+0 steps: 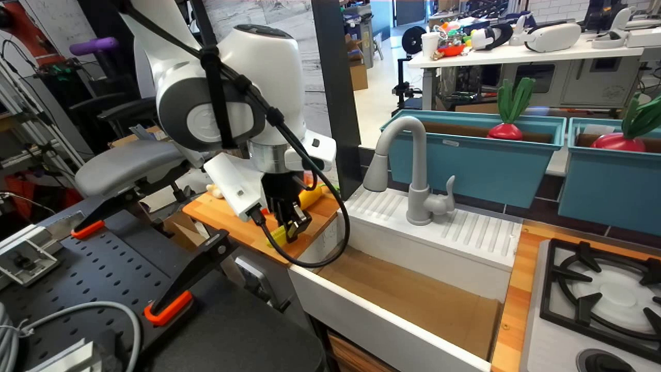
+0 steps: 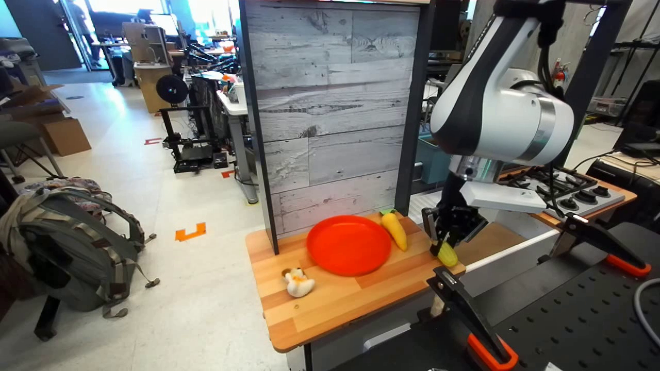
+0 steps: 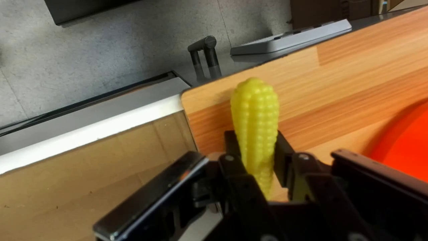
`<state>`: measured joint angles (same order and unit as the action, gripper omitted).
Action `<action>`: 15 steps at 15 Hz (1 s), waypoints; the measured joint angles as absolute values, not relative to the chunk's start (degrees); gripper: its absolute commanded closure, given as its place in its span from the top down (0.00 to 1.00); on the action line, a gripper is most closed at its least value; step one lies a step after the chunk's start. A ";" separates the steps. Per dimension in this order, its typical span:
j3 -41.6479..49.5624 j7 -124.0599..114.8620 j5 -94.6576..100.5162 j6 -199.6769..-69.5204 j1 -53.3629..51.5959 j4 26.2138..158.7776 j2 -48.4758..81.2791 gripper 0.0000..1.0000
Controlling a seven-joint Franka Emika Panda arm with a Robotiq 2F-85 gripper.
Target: Remove the yellow object from the orange plate.
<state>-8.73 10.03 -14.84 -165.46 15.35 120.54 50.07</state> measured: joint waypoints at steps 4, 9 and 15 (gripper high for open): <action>-8.82 9.88 -14.84 -165.46 15.12 118.83 51.27 0.82; -8.99 9.78 -14.84 -165.45 15.12 117.84 51.48 1.00; -9.81 10.07 -14.84 -165.60 15.38 118.01 51.15 1.00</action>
